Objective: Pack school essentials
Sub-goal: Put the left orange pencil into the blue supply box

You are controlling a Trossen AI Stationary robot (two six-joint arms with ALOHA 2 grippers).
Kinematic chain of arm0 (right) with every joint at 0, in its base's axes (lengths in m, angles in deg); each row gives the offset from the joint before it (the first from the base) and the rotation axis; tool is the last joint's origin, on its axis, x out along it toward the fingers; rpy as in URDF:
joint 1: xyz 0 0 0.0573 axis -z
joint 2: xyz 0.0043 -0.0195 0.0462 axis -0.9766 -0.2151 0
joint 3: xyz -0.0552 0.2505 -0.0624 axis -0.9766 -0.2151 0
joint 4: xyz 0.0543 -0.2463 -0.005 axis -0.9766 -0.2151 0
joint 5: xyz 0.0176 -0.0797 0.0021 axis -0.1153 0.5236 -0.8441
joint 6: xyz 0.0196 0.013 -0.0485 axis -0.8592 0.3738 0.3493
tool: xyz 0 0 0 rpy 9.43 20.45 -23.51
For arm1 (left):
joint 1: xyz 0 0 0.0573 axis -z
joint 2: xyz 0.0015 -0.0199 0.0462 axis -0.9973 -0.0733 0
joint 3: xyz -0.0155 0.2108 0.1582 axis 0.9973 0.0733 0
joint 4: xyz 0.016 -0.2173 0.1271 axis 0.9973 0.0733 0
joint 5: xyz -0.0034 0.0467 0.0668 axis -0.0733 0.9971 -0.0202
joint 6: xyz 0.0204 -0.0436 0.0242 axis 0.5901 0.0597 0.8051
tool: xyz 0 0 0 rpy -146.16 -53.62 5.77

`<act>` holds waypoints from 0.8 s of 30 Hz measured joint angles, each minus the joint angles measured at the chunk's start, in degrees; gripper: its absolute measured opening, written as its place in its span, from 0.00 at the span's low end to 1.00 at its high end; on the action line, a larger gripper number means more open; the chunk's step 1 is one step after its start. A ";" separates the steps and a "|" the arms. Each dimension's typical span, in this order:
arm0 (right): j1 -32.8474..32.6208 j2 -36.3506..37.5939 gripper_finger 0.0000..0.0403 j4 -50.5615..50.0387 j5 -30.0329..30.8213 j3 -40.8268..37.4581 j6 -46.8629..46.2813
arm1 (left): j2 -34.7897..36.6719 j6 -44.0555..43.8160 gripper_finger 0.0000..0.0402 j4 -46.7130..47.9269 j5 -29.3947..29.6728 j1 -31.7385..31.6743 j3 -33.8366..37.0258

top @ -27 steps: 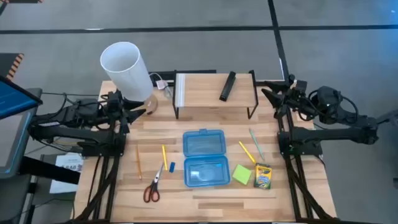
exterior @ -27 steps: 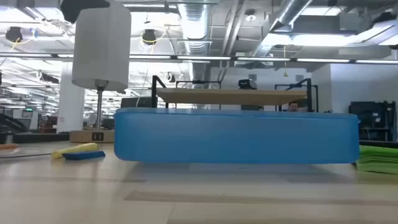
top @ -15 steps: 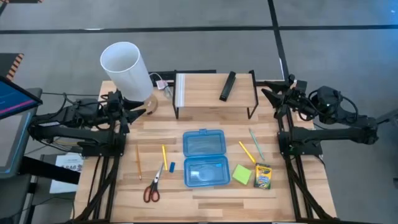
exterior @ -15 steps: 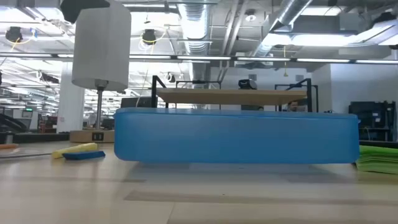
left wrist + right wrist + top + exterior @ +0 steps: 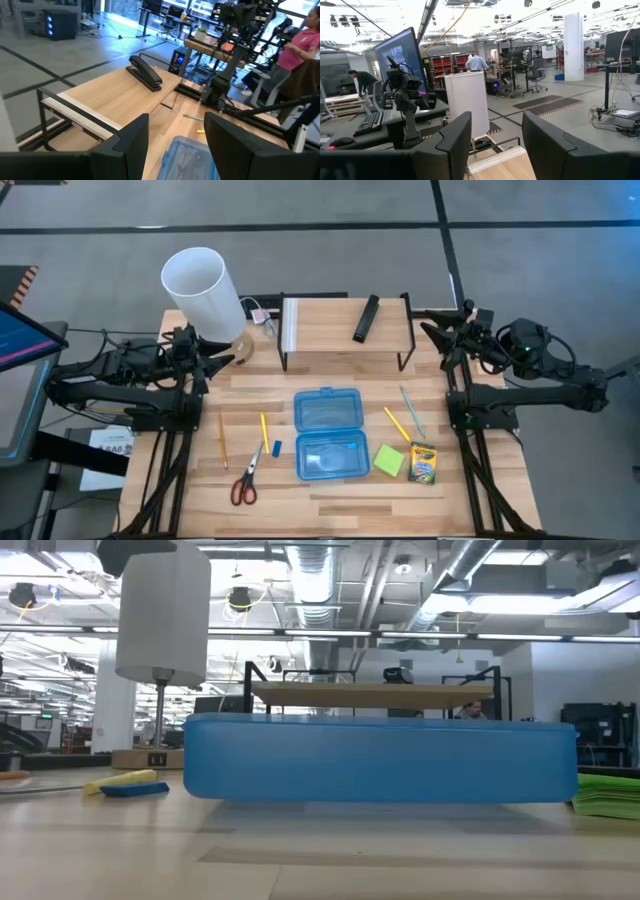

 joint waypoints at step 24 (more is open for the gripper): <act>0.00 0.00 0.49 0.00 0.00 0.00 -0.02 | -0.06 0.00 0.44 0.33 0.80 -0.02 0.00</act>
